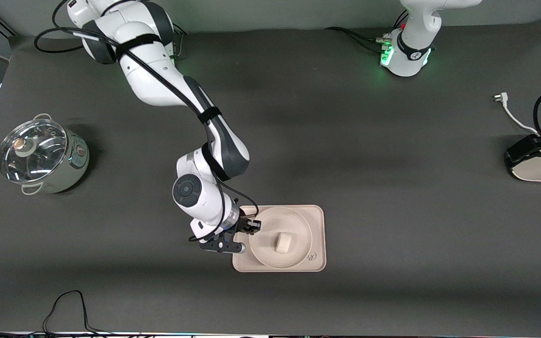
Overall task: Place bun in plate and plate on tray
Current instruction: 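Carry the plate with the right gripper onto the white tray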
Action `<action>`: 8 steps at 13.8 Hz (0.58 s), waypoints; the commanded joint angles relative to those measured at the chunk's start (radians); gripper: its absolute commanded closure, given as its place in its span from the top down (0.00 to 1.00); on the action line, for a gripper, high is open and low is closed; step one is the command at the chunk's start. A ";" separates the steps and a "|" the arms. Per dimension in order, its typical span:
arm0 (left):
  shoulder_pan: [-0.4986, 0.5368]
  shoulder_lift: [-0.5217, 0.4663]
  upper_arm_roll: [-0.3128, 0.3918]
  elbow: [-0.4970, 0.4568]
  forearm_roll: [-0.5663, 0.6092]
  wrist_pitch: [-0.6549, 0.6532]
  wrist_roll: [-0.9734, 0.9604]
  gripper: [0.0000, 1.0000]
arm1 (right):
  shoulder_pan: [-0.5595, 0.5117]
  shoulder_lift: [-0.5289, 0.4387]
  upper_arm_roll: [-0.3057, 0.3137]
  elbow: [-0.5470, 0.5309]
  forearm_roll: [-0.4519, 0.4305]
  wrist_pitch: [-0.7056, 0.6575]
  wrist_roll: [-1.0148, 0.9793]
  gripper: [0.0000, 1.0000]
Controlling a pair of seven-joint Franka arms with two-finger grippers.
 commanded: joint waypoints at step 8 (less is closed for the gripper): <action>0.012 0.012 -0.015 0.025 -0.001 -0.077 -0.001 1.00 | -0.005 0.056 0.010 0.045 0.023 0.019 -0.013 0.00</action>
